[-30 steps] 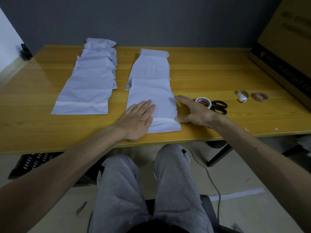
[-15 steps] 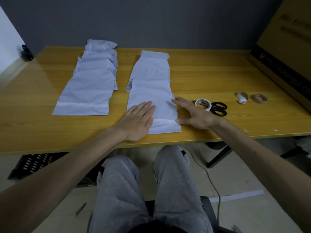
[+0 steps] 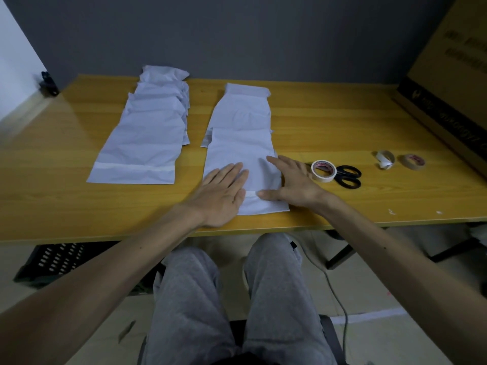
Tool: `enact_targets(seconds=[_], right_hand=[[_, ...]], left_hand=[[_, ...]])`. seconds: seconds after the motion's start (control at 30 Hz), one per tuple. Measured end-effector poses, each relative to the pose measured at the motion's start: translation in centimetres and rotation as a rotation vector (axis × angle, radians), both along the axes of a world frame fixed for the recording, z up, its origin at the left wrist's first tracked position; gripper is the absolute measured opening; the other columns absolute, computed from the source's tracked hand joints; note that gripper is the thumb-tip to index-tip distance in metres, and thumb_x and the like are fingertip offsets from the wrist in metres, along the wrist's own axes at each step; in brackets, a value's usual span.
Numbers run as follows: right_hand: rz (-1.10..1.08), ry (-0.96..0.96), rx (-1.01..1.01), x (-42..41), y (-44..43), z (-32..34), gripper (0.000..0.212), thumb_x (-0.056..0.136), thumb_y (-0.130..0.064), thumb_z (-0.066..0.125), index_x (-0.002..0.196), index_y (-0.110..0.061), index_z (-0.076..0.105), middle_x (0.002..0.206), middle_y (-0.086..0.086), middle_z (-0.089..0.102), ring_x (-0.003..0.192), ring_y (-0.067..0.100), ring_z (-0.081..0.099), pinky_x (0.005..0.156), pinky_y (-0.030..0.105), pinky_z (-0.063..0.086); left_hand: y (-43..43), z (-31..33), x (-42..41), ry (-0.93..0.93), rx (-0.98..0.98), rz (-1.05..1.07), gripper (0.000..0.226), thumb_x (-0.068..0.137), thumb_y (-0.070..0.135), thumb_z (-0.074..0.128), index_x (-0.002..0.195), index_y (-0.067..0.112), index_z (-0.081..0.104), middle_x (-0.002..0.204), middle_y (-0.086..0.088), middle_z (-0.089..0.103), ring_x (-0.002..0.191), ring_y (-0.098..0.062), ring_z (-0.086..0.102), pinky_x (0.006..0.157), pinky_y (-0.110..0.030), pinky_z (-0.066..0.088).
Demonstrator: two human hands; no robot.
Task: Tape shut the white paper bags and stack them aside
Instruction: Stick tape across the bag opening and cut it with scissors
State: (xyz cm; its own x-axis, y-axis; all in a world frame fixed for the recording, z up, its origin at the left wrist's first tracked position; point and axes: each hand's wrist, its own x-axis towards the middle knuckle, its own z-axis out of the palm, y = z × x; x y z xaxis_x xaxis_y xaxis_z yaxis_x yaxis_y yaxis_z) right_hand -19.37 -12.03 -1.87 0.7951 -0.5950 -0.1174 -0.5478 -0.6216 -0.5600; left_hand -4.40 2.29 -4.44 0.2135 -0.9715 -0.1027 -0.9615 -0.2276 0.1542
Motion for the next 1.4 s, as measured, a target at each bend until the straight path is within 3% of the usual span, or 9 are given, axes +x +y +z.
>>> enact_targets(seconds=[0.17, 0.4, 0.5, 1.3, 1.4], right_hand=[[0.042, 0.050, 0.021, -0.1, -0.6, -0.1, 0.089, 0.080, -0.044, 0.072, 0.150, -0.036, 0.018, 0.159, -0.003, 0.009, 0.145, 0.021, 0.002, 0.117, 0.046, 0.010], [0.112, 0.025, 0.201, -1.6, -1.6, 0.2, 0.096, 0.085, -0.022, 0.072, 0.152, -0.031, 0.005, 0.161, -0.007, -0.004, 0.147, 0.012, -0.001, 0.117, 0.029, 0.008], [0.139, 0.038, 0.217, -1.9, -1.8, 0.3, 0.096, 0.087, -0.021, 0.070, 0.152, -0.034, 0.001, 0.160, -0.009, -0.007, 0.147, 0.012, -0.002, 0.119, 0.034, 0.008], [0.210, 0.133, 0.281, -2.6, -2.8, 1.2, 0.090, 0.089, -0.008, 0.065, 0.152, -0.038, 0.008, 0.159, -0.014, -0.009, 0.146, 0.009, -0.001, 0.116, 0.027, 0.014], [0.204, 0.112, 0.282, -2.7, -2.7, 1.4, 0.089, 0.088, -0.007, 0.066, 0.152, -0.036, 0.011, 0.160, -0.013, -0.007, 0.147, 0.009, -0.001, 0.113, 0.024, 0.015]], left_hand=[[0.1, -0.1, 0.1, -0.003, -0.010, -0.004, 0.054, 0.103, 0.038, 0.006, 0.153, 0.023, -0.008, 0.160, 0.007, -0.017, 0.145, -0.007, -0.017, 0.119, -0.030, -0.009], [0.3, 0.0, 0.2, 0.012, -0.012, -0.017, 0.053, 0.104, 0.037, 0.006, 0.153, 0.023, -0.008, 0.160, 0.008, -0.017, 0.145, -0.006, -0.017, 0.119, -0.029, -0.010], [0.2, 0.1, 0.2, 0.022, -0.012, -0.013, 0.053, 0.104, 0.037, 0.007, 0.153, 0.024, -0.008, 0.160, 0.008, -0.017, 0.145, -0.006, -0.016, 0.118, -0.028, -0.010], [0.4, 0.1, -0.2, 0.012, -0.010, -0.014, 0.053, 0.104, 0.038, 0.007, 0.153, 0.024, -0.006, 0.160, 0.008, -0.016, 0.145, -0.005, -0.016, 0.118, -0.027, -0.011], [0.3, 0.4, 0.0, 0.091, 0.011, -0.003, 0.057, 0.104, 0.042, 0.014, 0.153, 0.023, -0.007, 0.160, 0.008, -0.015, 0.145, -0.004, -0.015, 0.117, -0.025, -0.010]])
